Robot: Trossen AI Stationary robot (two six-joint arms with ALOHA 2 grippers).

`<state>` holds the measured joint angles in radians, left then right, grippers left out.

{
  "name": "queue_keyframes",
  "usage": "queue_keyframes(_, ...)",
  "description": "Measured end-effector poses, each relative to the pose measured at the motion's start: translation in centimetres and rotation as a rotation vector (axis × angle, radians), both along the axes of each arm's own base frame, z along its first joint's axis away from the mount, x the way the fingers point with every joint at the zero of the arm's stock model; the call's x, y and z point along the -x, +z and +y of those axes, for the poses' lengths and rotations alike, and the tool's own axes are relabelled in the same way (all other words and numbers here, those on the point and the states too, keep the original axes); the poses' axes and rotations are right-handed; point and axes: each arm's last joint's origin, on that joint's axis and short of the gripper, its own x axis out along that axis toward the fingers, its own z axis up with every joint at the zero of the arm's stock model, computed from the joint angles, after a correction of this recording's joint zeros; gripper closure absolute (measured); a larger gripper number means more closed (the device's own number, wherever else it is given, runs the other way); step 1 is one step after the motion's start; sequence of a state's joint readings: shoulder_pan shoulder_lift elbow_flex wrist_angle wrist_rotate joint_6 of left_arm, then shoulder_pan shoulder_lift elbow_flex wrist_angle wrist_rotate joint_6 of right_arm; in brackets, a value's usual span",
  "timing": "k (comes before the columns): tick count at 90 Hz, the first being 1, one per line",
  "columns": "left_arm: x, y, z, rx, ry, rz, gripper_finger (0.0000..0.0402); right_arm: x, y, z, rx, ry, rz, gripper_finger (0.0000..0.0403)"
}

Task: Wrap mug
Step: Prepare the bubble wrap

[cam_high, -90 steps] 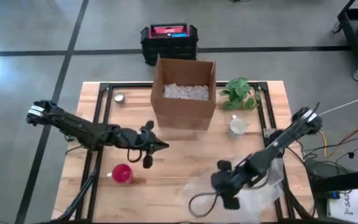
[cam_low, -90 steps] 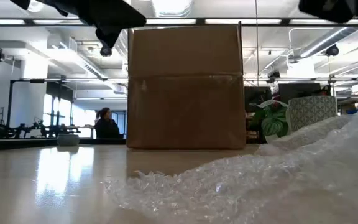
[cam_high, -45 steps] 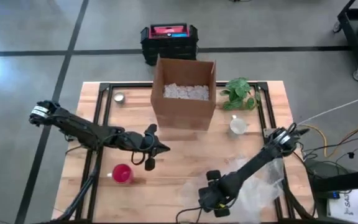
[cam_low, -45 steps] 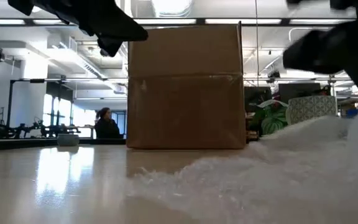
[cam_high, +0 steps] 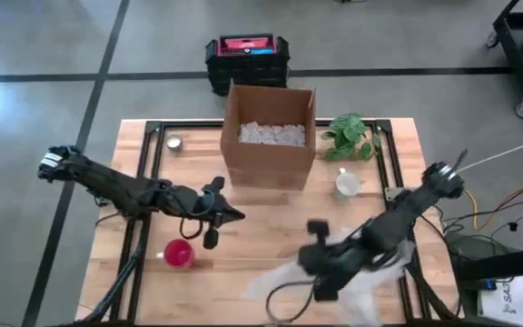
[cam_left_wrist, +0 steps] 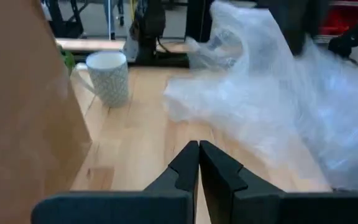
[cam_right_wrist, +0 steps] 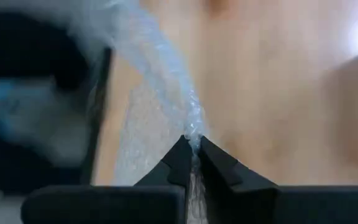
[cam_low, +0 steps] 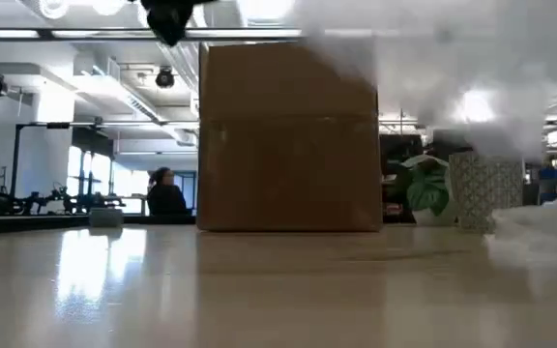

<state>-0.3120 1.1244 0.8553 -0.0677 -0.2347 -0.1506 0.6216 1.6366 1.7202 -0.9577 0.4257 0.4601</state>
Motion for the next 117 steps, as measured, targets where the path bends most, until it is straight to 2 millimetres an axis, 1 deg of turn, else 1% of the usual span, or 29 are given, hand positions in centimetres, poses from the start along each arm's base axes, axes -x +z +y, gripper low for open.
queue_keyframes(6, 0.3, 1.1, 0.1, -0.036, -0.001, 0.008, 0.0402, 0.9, 2.0, -1.1, 0.054, -0.074, -0.124, 0.0402)
queue_keyframes(16, 1.0, 3.0, 0.5, -0.086, 0.037, 0.041, 0.0402, 1.8, 4.1, -2.2, 0.115, -0.154, -0.262, 0.0401)
queue_keyframes(24, 1.7, 4.5, 0.8, -0.116, 0.079, 0.072, 0.0402, 1.7, 5.3, -2.6, 0.15, -0.184, -0.355, 0.0401)
queue_keyframes(35, 2.4, 5.4, 1.1, -0.135, 0.092, 0.108, 0.0401, 1.0, 6.6, -2.7, 0.165, -0.164, -0.465, 0.0401)
queue_keyframes(38, 2.5, 5.4, 1.1, -0.135, 0.091, 0.109, 0.0401, 0.8, 6.7, -2.8, 0.165, -0.166, -0.477, 0.0401)
queue_keyframes(42, 2.6, 5.4, 1.2, -0.136, 0.091, 0.113, 0.0401, 0.4, 6.3, -2.9, 0.175, -0.173, -0.468, 0.0401)
queue_keyframes(48, 2.8, 5.2, 1.2, -0.132, 0.094, 0.14, 0.0401, -0.2, 4.7, -2.7, 0.199, -0.179, -0.417, 0.0401)
queue_keyframes(56, 3.3, 4.5, 1.3, -0.137, 0.102, 0.22, 0.0401, -1.7, 1.2, -2.1, 0.245, -0.191, -0.337, 0.0401)
queue_keyframes(67, 3.6, 4.0, 1.4, -0.137, 0.113, 0.277, 0.0401, -3.9, -3.5, -1.3, 0.286, -0.213, -0.24, 0.0401)
queue_keyframes(72, 3.6, 3.9, 1.4, -0.137, 0.113, 0.28, 0.0401, -5.1, -5.9, -1.0, 0.321, -0.217, -0.193, 0.0401)
queue_keyframes(81, 3.6, 3.9, 1.4, -0.127, 0.117, 0.273, 0.0401, -7.4, -10.7, -0.5, 0.368, -0.223, -0.111, 0.0401)
queue_keyframes(88, 3.5, 3.9, 1.4, -0.117, 0.121, 0.269, 0.0401, -9.3, -13.9, -0.4, 0.369, -0.239, -0.104, 0.0401)
queue_keyframes(99, 3.5, 4.0, 1.4, -0.106, 0.126, 0.263, 0.0401, -11.7, -17.6, -0.4, 0.319, -0.229, -0.093, 0.04)
queue_keyframes(106, 3.5, 4.0, 1.4, -0.104, 0.127, 0.262, 0.0401, -12.7, -19.5, -0.6, 0.284, -0.209, -0.055, 0.04)
queue_keyframes(110, 3.5, 4.0, 1.4, -0.101, 0.128, 0.261, 0.0401, -13.3, -20.3, -0.9, 0.263, -0.204, -0.03, 0.04)
queue_keyframes(117, 3.5, 3.9, 1.4, -0.101, 0.128, 0.261, 0.0401, -14.1, -20.6, -1.2, 0.212, -0.184, -0.002, 0.0394)
